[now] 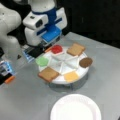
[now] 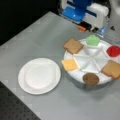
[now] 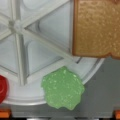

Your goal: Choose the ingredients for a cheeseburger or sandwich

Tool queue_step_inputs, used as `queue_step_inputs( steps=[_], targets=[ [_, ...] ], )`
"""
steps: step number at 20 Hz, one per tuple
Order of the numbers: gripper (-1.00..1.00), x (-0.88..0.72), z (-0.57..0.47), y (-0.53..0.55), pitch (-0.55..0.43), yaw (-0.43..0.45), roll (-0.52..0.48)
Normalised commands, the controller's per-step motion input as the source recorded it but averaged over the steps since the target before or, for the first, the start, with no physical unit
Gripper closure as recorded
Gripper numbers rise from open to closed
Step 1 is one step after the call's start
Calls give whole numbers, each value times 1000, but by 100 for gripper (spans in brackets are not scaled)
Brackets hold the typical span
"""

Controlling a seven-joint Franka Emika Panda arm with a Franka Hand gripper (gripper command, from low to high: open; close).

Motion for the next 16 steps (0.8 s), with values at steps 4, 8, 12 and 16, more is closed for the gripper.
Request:
queue_step_inputs(
  steps=[4, 8, 12, 16],
  targets=[
    [-100, -24, 17, -108, 34, 101, 337],
    [-100, -51, -1, -367, 2, 73, 449],
    [-100, -55, -75, -477, -26, 27, 380],
    [-100, -35, -154, -309, -25, 26, 270]
  ],
)
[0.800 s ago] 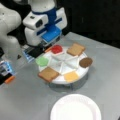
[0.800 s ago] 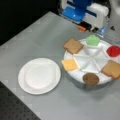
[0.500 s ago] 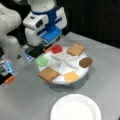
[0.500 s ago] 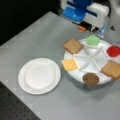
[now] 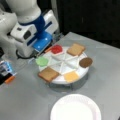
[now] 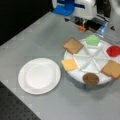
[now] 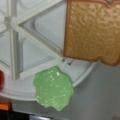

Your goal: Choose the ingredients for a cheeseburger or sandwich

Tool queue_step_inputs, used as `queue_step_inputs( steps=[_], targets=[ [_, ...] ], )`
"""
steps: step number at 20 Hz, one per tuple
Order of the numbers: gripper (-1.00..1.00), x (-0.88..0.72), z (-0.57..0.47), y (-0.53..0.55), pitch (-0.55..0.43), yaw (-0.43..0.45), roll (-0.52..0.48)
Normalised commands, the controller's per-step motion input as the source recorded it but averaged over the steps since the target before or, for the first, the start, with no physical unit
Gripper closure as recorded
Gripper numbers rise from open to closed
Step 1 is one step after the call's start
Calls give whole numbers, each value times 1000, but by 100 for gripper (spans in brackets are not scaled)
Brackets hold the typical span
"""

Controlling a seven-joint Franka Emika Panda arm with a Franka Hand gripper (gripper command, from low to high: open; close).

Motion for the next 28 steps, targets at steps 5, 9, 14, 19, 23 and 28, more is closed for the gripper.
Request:
queue_step_inputs(
  steps=[5, 9, 14, 19, 23, 28],
  targets=[
    [-100, 22, -119, -56, 34, 16, 354],
    [-100, 47, -113, -57, 60, 35, 507],
    [-100, 33, -98, -177, 61, 122, 584],
    [-100, 35, -194, -315, 55, 90, 418],
    [-100, 110, -239, -183, 48, 7, 298],
    [-100, 217, -277, -130, 52, 6, 283]
  ],
)
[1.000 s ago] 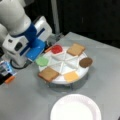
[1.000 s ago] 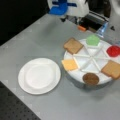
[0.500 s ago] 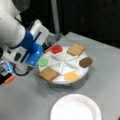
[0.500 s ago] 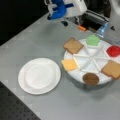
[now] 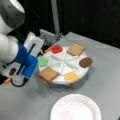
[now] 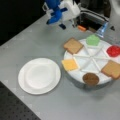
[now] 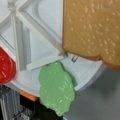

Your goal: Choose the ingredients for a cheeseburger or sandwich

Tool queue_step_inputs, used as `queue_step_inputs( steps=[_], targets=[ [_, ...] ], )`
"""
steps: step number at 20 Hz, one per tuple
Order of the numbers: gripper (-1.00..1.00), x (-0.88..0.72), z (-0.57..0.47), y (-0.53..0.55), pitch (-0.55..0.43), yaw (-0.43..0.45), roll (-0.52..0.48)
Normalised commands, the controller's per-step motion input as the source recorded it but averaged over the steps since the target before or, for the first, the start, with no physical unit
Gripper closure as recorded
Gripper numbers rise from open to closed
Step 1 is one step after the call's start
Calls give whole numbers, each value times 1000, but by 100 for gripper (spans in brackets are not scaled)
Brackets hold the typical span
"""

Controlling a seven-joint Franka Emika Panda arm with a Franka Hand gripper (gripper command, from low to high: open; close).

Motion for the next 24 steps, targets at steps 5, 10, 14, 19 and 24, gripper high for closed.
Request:
queue_step_inputs(
  steps=[5, 10, 14, 19, 24],
  targets=[
    [-100, 301, -426, -324, -45, 115, 431],
    [-100, 326, -162, -441, 1, 131, 454],
    [-100, 326, 8, -339, 55, 108, 372],
    [-100, 286, -31, -209, 29, 121, 426],
    [-100, 267, -185, -227, -31, 139, 472]
  ],
)
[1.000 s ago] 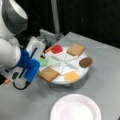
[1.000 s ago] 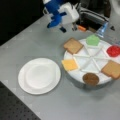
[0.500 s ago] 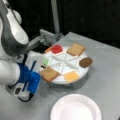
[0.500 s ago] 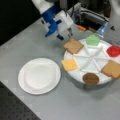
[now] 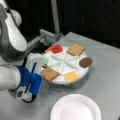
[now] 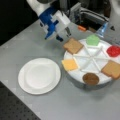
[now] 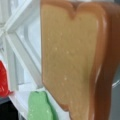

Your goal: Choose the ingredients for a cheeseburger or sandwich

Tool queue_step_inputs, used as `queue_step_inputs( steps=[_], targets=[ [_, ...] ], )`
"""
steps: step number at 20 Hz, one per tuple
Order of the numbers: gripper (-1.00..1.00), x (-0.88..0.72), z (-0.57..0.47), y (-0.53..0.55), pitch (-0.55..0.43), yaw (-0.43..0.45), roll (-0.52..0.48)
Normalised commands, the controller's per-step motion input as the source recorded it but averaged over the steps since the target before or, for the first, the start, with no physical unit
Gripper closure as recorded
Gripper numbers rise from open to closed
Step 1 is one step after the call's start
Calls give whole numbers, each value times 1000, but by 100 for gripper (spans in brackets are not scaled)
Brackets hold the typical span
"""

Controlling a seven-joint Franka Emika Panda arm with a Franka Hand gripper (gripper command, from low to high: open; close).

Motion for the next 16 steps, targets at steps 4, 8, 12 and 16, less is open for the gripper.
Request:
queue_step_inputs(
  steps=[4, 8, 12, 16],
  targets=[
    [-100, 285, -246, -292, -40, 157, 406],
    [-100, 273, -172, -309, -14, 164, 363],
    [-100, 283, -105, -259, -19, 145, 359],
    [-100, 275, -118, -138, -25, 108, 366]
  ],
)
